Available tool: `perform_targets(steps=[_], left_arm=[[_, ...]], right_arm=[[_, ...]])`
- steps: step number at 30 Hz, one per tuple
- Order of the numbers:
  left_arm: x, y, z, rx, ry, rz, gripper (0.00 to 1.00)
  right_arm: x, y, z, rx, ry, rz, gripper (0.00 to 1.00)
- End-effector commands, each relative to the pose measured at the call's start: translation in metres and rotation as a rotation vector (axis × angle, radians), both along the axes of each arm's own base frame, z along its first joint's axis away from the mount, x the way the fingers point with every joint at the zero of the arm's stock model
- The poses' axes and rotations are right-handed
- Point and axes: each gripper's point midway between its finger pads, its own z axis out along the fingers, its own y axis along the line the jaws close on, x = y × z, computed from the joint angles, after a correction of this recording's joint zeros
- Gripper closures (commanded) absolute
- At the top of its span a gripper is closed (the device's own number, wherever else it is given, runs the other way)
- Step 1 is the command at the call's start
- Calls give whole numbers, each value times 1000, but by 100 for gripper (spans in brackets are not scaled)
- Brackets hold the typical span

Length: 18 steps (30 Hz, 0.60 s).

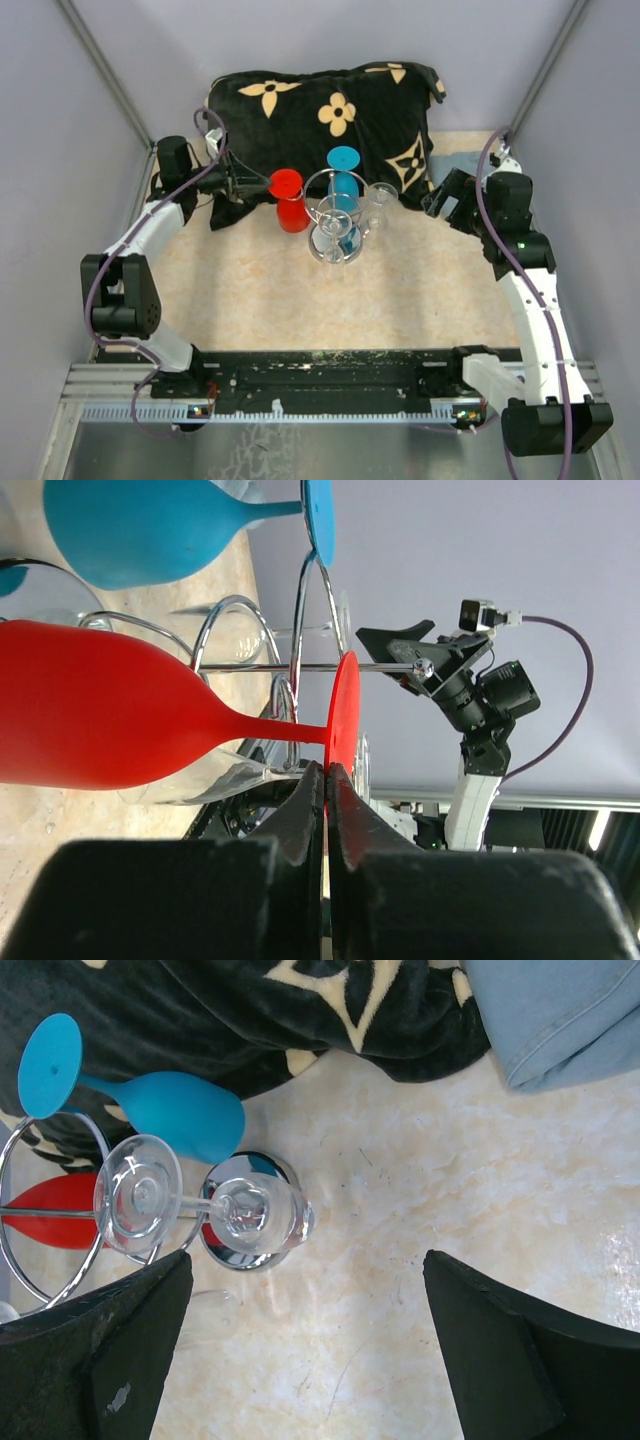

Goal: Take the wine glass off the wine glass rack

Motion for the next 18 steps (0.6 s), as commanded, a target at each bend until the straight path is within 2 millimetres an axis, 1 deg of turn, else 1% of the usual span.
perform_targets(steps=[1, 9, 12, 14, 16, 17, 18], left_arm=[[-1, 14, 13, 2, -59, 30, 100], [-3, 33, 15, 7, -66, 53, 100], [3, 52, 20, 33, -118, 83, 100], [14, 69, 28, 95, -207, 112, 100], [32, 83, 40, 201, -326, 130, 100], [41, 88, 50, 263, -394, 142, 100], [46, 91, 60, 304, -432, 143, 100]], right_arm=[[-1, -3, 13, -9, -53, -5, 2], [2, -2, 15, -8, -52, 0, 2], [3, -2, 20, -8, -63, -1, 2], [5, -1, 30, -6, -80, 3, 2], [13, 1, 55, -9, -121, 19, 2], [18, 2, 66, -13, -134, 28, 2], [25, 3, 79, -15, -147, 39, 2]])
